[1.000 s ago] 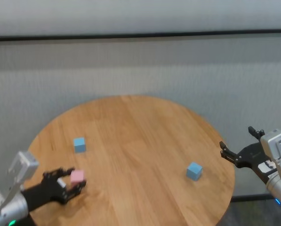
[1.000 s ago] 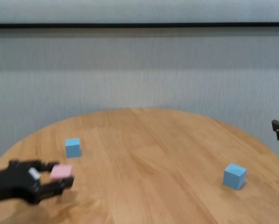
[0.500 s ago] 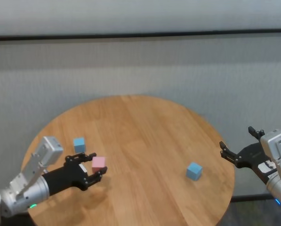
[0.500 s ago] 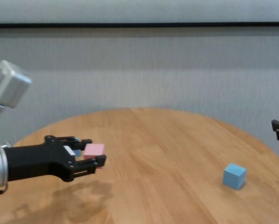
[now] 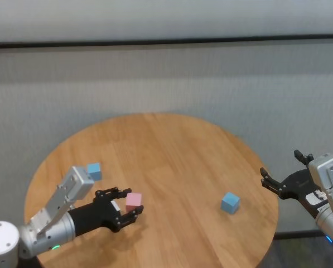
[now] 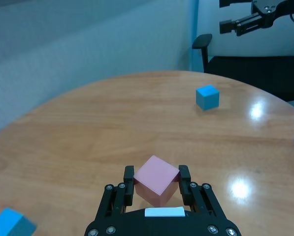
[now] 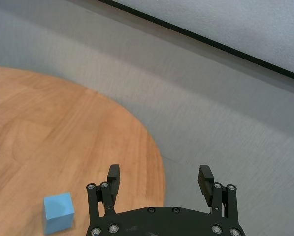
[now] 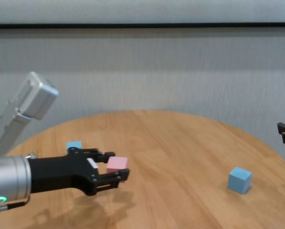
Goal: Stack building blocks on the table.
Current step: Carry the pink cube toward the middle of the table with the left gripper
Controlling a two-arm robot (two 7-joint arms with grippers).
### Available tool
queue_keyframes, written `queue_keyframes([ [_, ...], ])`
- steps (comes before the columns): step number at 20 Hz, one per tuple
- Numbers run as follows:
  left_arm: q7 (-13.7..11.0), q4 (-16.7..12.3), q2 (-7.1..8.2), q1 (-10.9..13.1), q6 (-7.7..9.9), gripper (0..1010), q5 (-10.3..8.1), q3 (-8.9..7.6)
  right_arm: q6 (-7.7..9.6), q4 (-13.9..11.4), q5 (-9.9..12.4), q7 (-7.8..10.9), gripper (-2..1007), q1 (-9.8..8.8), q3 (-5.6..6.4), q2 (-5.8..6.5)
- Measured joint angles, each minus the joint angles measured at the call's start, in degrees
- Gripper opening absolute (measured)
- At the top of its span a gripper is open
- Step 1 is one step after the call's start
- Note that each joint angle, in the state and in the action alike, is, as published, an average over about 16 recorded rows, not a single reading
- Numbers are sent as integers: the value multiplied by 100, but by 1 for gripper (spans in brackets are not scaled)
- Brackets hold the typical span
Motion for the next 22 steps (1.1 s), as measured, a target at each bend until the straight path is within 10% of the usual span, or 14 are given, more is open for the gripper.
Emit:
queue_keyframes([
  [22,-188,644,-418,-331,-143,563,-58,268,0,0,0,0,1001,0,0,0],
])
